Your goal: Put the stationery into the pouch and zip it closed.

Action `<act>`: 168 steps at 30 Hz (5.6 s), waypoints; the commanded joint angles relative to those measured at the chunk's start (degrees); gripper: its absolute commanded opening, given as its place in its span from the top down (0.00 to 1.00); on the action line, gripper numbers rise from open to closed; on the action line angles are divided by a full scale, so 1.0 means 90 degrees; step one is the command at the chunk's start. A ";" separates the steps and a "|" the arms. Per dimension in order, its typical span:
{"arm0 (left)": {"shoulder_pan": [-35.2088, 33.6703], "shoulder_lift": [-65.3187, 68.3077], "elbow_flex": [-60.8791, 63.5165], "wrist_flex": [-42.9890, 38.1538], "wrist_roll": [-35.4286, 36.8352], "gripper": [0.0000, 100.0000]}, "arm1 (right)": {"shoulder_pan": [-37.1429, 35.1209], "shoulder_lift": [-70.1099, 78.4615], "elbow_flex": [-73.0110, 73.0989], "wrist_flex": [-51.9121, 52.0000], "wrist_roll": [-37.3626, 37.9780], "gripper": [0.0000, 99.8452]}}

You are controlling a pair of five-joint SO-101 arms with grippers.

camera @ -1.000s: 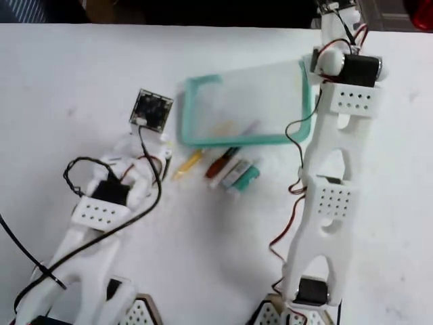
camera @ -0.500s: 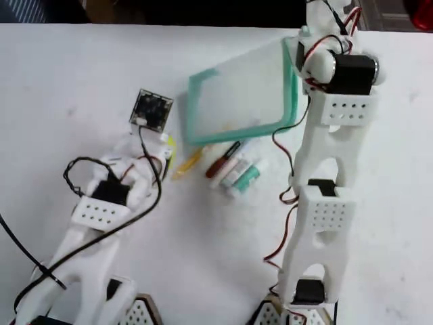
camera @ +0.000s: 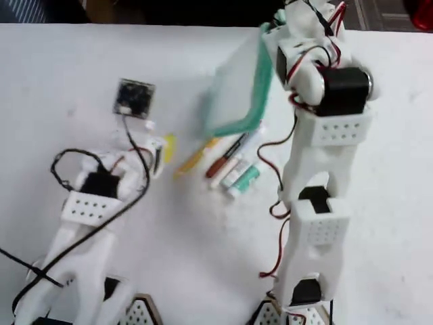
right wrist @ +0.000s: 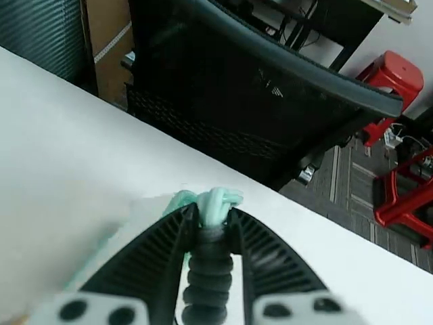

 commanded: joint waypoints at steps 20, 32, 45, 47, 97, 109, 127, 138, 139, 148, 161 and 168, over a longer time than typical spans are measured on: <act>0.0024 -0.4752 0.0742 0.1309 -0.0068 0.75 | -0.1245 -0.4811 0.4337 0.0103 -0.0059 0.98; 0.2252 -0.6090 0.0088 0.2803 -0.0117 0.75 | -0.1265 -0.5680 0.5636 0.0093 -0.0059 0.98; 0.0991 -0.7048 -0.0430 0.3546 -0.0342 0.75 | -0.1245 -0.5719 0.5695 0.0093 -0.0059 0.98; 0.0855 -0.7399 -0.0703 0.3741 -0.0567 0.75 | -0.1255 -0.5709 0.5695 0.0093 -0.0059 0.98; 0.0532 -0.7565 0.0840 0.2471 -0.0313 0.75 | -0.2955 -0.6256 0.6642 0.0083 -0.0830 0.98; -0.0269 -0.7565 0.1729 0.1465 -0.0615 0.75 | -0.3336 -0.7321 0.7189 0.0054 -0.0821 0.98; 0.1304 -0.7556 0.2188 0.0518 -0.0088 0.75 | -0.4547 -0.6608 0.7199 0.0083 -0.0176 0.98; 0.0259 -0.7565 0.3751 -0.0821 -0.0059 0.75 | -0.4801 -0.6813 0.8899 0.0044 0.0996 0.98; 0.0269 -0.7565 0.3761 -0.0918 -0.0059 0.75 | -0.4869 -0.6901 0.8928 -0.0005 0.1035 0.98; 0.0308 -0.7565 0.3731 -0.1133 0.0459 0.75 | -0.5153 -0.7077 0.9358 -0.0610 0.1074 0.98; 0.0083 -0.7585 0.0987 0.2940 -0.0352 0.75 | -0.3697 -0.7067 1.0247 -0.1617 0.1026 0.98; 0.0142 -0.7585 -0.0068 0.4220 -0.0488 0.73 | -0.3707 -0.7077 1.0295 -0.1607 0.1026 0.98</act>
